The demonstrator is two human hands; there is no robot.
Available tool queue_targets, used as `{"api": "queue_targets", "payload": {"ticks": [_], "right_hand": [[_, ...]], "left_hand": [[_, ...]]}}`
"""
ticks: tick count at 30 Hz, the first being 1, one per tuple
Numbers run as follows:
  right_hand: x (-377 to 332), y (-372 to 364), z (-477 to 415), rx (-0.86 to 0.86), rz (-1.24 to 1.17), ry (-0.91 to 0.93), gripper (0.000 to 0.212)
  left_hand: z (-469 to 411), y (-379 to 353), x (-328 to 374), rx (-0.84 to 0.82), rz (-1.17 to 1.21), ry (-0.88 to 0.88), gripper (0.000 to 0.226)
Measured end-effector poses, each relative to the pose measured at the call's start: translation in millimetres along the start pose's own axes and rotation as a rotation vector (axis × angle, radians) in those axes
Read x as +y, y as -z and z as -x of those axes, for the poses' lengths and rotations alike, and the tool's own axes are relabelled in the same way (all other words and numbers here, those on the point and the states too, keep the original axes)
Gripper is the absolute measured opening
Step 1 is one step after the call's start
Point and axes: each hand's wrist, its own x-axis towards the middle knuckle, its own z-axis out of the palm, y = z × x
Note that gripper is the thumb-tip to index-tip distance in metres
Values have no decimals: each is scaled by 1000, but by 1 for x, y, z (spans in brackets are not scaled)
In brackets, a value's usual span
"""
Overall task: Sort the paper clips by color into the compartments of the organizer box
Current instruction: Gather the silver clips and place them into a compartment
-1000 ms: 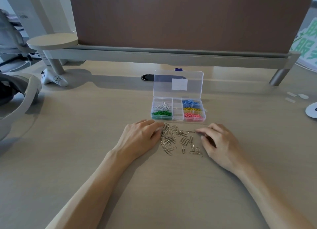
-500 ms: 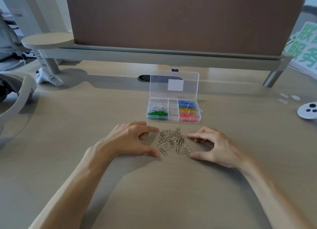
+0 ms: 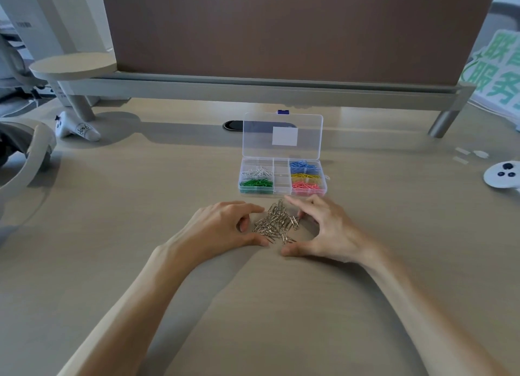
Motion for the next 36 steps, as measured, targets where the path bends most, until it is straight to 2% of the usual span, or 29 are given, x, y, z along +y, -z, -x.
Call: {"api": "queue_targets", "payload": {"ticks": [2,8,13,17,26,31,36], "right_hand": [[-6,0,-5,-35,99,-24,102],[-9,-7,-15,16,147,27,76],[-5,-19,-18,215,2,66,42],[-13,-21,-19,234,-82,104,19],[-16,-23,-15,298,-9,191,8],[-14,-24,-16,306,3,186,5],[-10,-22,-17,396,-80,142,4]], "left_hand": [[-1,-1,-2,13,21,-2,54],[-2,-11,-1,105,-29,-1,33],[-1,-13,-1,138,-28,-3,34],[-1,-13,2,149,10,24,28],[0,-14,5,180,26,52,28],[-2,-16,10,228,41,43,18],[-6,-21,13,297,-6,-58,8]]}}
